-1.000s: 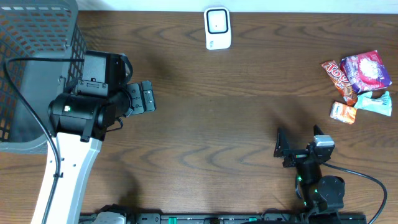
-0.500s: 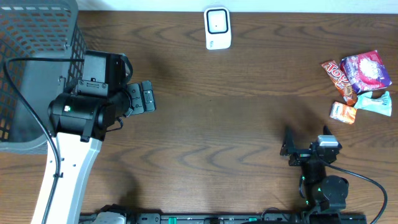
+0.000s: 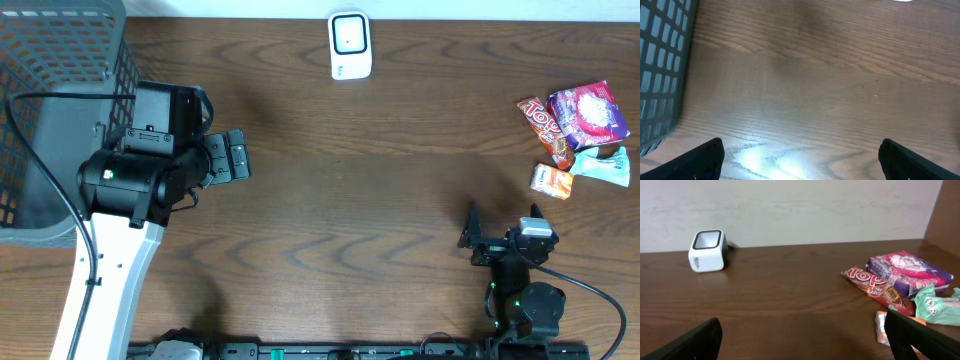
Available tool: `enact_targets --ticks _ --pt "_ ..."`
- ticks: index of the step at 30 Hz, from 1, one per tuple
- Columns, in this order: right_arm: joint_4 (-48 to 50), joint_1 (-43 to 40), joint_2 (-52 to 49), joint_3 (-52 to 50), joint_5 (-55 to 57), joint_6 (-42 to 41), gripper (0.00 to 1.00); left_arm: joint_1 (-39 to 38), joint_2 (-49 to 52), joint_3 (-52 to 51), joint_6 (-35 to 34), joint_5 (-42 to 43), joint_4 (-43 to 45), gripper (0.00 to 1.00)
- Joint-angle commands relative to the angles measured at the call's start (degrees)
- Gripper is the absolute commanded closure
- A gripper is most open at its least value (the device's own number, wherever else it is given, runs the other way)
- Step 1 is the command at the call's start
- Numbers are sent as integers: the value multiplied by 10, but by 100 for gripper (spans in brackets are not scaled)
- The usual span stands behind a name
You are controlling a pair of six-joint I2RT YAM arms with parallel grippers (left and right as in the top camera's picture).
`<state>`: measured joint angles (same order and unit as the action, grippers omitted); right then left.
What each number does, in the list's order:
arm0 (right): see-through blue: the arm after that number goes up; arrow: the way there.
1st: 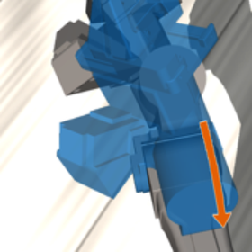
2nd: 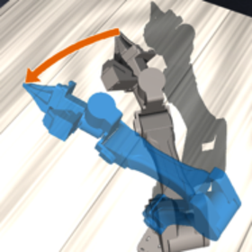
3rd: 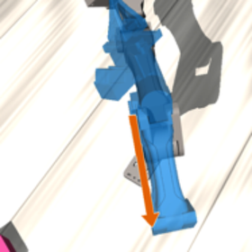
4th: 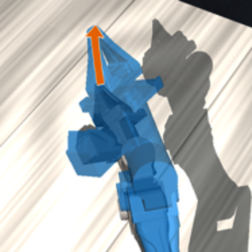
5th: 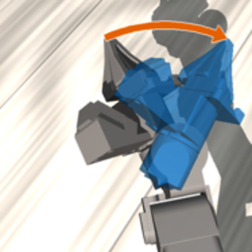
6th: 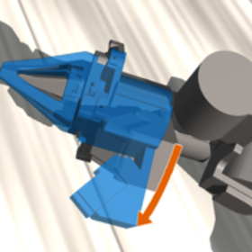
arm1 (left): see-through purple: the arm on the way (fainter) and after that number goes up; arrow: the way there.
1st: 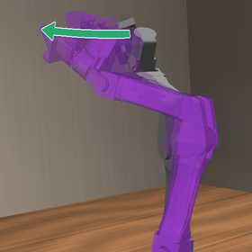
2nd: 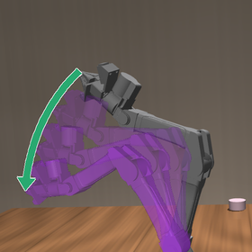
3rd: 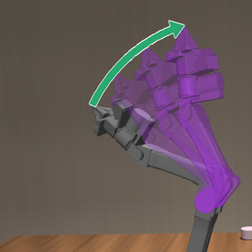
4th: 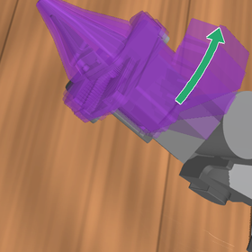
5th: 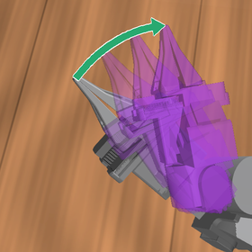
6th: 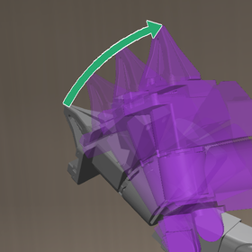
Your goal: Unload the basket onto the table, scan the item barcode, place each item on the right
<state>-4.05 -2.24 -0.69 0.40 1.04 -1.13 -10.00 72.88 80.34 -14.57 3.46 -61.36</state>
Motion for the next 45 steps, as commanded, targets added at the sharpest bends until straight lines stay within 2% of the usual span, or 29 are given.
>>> enact_targets --ticks 1,45 --pt "-3 -5 4 -1 3 17 1 1 1 1 3 -7 -1 2" --pt "-5 14 4 -1 -5 -1 1 1 1 1 3 -7 -1 2"
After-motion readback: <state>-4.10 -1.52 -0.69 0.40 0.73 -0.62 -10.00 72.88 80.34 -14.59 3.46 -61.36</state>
